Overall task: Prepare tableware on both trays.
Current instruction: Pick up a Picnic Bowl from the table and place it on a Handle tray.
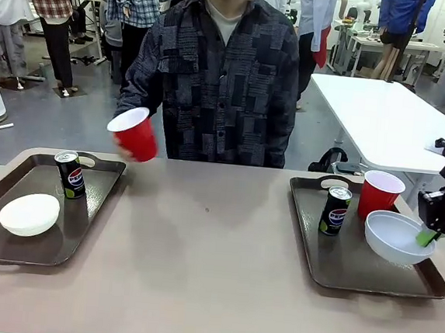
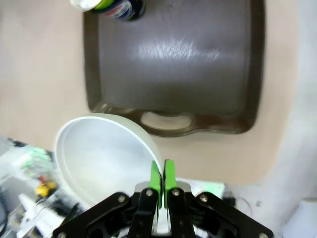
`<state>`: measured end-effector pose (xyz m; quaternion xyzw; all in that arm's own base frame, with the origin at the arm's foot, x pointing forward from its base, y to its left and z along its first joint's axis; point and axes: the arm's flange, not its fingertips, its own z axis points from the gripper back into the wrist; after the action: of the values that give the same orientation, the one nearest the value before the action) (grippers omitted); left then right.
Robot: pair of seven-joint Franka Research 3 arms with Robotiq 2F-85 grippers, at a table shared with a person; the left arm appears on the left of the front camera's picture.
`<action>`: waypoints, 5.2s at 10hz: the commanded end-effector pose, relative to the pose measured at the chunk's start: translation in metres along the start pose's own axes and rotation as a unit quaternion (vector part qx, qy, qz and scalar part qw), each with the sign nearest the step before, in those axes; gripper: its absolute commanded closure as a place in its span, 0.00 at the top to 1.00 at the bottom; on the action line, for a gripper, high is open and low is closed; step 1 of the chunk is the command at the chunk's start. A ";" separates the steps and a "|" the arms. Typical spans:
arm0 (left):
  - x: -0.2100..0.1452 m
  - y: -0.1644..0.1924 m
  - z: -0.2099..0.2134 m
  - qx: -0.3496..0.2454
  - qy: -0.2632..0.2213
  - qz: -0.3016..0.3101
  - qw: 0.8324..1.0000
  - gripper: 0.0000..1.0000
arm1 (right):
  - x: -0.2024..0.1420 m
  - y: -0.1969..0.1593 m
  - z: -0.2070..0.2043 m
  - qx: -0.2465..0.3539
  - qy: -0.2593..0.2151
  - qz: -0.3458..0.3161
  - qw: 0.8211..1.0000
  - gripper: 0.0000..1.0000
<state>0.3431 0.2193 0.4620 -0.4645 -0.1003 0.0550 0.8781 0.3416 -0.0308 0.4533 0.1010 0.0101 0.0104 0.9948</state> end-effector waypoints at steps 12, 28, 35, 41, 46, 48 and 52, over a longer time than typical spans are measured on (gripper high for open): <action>-0.002 -0.002 0.001 -0.005 -0.002 0.002 1.000 1.00 | 0.084 -0.041 -0.114 -0.021 -0.067 -0.116 0.991 0.04; -0.002 -0.002 0.001 -0.005 -0.002 0.002 1.000 1.00 | 0.037 0.003 -0.011 0.005 -0.011 -0.078 0.997 1.00; -0.002 -0.002 0.001 -0.005 -0.002 0.002 1.000 1.00 | 0.037 0.003 -0.011 0.005 -0.011 -0.078 0.997 1.00; -0.002 -0.002 0.001 -0.005 -0.002 0.002 1.000 1.00 | 0.040 -0.008 0.013 0.066 0.020 -0.075 0.995 1.00; -0.002 -0.002 0.001 -0.005 -0.002 0.002 1.000 1.00 | 0.035 -0.102 0.064 0.266 0.034 -0.033 0.963 1.00; -0.002 -0.002 0.001 -0.005 -0.002 0.002 1.000 1.00 | 0.039 -0.129 0.061 0.353 -0.019 -0.012 0.935 1.00; -0.002 -0.002 0.001 -0.005 -0.002 0.002 1.000 1.00 | 0.029 -0.155 0.044 0.466 -0.024 -0.002 0.884 1.00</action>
<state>0.3429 0.2195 0.4621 -0.4644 -0.1004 0.0553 0.8782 0.3744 -0.1831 0.4658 0.5264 -0.0173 -0.0217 0.8498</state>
